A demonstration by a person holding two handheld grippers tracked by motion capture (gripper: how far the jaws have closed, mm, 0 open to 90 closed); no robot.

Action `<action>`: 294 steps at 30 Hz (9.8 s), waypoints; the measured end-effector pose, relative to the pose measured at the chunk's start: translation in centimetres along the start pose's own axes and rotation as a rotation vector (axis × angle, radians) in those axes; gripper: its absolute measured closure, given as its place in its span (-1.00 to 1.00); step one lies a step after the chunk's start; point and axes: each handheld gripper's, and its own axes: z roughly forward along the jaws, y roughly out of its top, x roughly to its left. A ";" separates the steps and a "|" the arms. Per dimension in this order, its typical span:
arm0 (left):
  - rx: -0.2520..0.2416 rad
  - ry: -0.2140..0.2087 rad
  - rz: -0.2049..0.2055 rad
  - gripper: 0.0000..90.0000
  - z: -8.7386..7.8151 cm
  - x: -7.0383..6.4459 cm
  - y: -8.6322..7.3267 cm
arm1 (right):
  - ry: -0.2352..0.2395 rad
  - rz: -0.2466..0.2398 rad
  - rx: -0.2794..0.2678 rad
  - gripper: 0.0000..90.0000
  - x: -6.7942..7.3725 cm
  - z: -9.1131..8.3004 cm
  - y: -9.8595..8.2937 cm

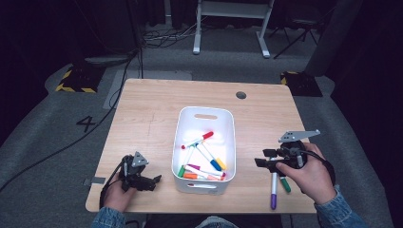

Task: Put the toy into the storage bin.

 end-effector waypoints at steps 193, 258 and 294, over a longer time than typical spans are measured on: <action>-0.001 0.006 -0.006 -1.00 0.0 -0.1 -0.1 | 0.174 -0.198 0.158 0.72 8.5 8.6 6.1; -0.001 0.006 -0.005 -1.00 0.0 -0.1 -0.1 | -0.126 0.109 0.004 0.22 -4.7 0.7 -2.4; 0.000 0.005 -0.005 -1.00 0.0 -0.1 -0.1 | -0.230 0.194 0.207 0.40 -8.3 4.0 -8.7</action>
